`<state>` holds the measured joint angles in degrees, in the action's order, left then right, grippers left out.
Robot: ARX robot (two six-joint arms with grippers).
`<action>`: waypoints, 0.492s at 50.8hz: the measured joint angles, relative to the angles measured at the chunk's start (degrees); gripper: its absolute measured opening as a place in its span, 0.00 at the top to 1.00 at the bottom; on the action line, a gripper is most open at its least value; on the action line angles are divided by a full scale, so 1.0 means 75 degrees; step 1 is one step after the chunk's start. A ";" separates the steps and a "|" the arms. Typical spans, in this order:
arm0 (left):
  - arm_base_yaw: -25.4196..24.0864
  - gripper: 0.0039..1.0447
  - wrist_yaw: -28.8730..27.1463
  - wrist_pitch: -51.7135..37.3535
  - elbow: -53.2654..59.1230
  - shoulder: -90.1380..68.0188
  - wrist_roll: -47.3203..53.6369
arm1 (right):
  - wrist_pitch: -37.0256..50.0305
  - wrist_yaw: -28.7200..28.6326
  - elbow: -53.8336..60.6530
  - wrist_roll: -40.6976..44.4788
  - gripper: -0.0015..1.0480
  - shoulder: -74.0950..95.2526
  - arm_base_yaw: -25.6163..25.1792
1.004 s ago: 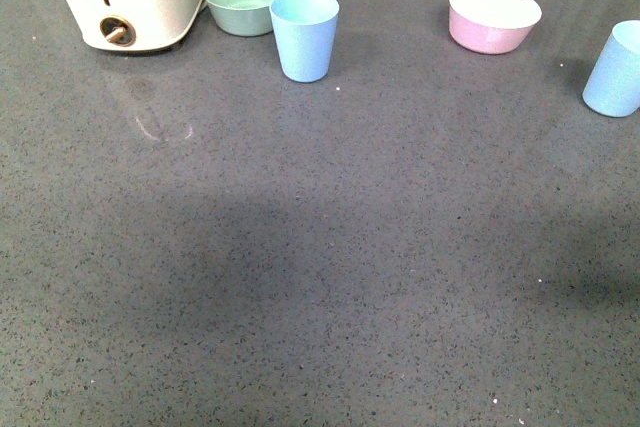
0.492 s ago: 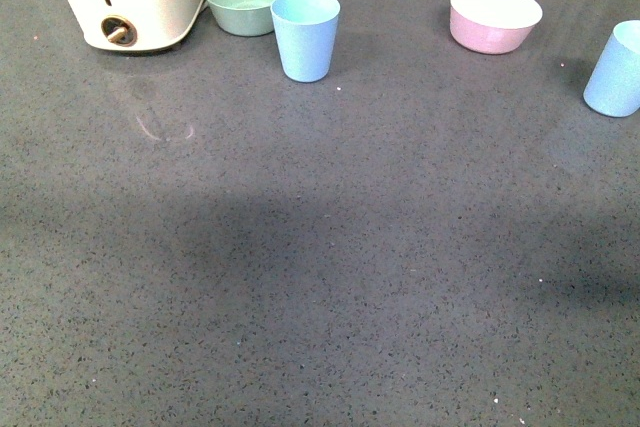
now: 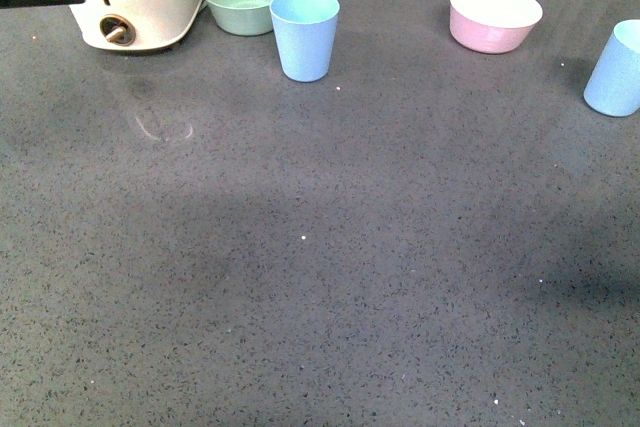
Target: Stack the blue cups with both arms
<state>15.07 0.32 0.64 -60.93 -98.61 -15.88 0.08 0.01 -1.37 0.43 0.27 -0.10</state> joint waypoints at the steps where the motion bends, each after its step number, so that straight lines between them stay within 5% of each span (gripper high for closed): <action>1: 0.0058 0.08 -0.0055 0.0061 -0.0195 -0.0163 -0.0012 | 0.0000 0.0000 0.0000 0.0000 0.09 0.0000 0.0000; 25: 0.0845 0.08 -0.0647 0.1580 -0.3439 -0.2879 -0.0495 | 0.0000 0.0000 0.0000 0.0000 0.09 0.0000 0.0000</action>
<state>21.41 -4.54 12.49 -86.72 -120.20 -19.59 0.08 0.01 -1.37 0.43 0.27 -0.10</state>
